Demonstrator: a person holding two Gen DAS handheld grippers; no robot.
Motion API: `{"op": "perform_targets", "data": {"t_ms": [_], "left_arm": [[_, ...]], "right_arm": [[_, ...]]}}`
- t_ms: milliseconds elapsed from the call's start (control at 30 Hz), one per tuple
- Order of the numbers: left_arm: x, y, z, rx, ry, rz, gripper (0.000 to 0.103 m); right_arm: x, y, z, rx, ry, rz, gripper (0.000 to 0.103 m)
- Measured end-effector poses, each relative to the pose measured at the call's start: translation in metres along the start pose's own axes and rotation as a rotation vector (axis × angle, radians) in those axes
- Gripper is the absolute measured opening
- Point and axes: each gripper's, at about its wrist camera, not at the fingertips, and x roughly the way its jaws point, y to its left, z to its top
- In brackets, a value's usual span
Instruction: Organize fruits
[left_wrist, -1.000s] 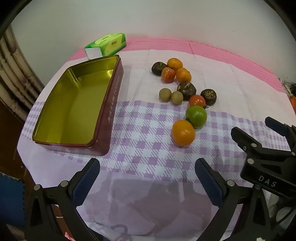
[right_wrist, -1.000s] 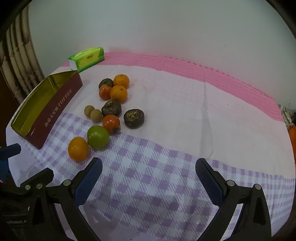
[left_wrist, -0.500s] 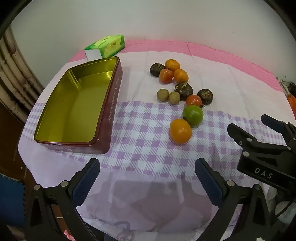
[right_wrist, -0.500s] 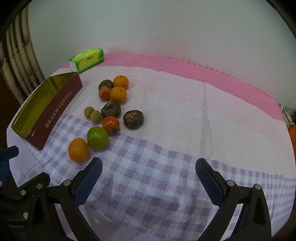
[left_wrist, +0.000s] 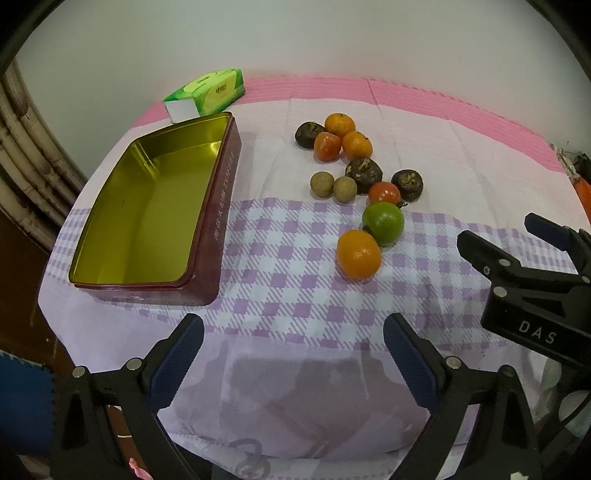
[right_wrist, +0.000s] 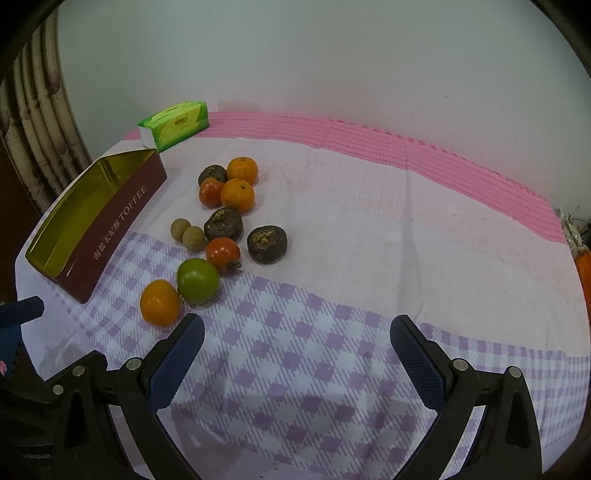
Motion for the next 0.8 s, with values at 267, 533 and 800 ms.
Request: {"op": "perform_targets", "data": {"t_ms": [267, 533, 800], "left_arm": [[0.0008, 0.0026, -0.0009, -0.018, -0.004, 0.000, 0.096], [-0.0002, 0.0042, -0.0010, -0.016, -0.028, -0.010, 0.097], [-0.0001, -0.0006, -0.0031, -0.002, -0.031, -0.009, 0.097]], "right_arm": [[0.0001, -0.0005, -0.0001, 0.005, -0.001, 0.001, 0.100], [0.0001, -0.0010, -0.0001, 0.003, -0.002, -0.001, 0.100], [-0.0003, -0.0020, 0.0002, 0.006, -0.002, -0.001, 0.100]]}}
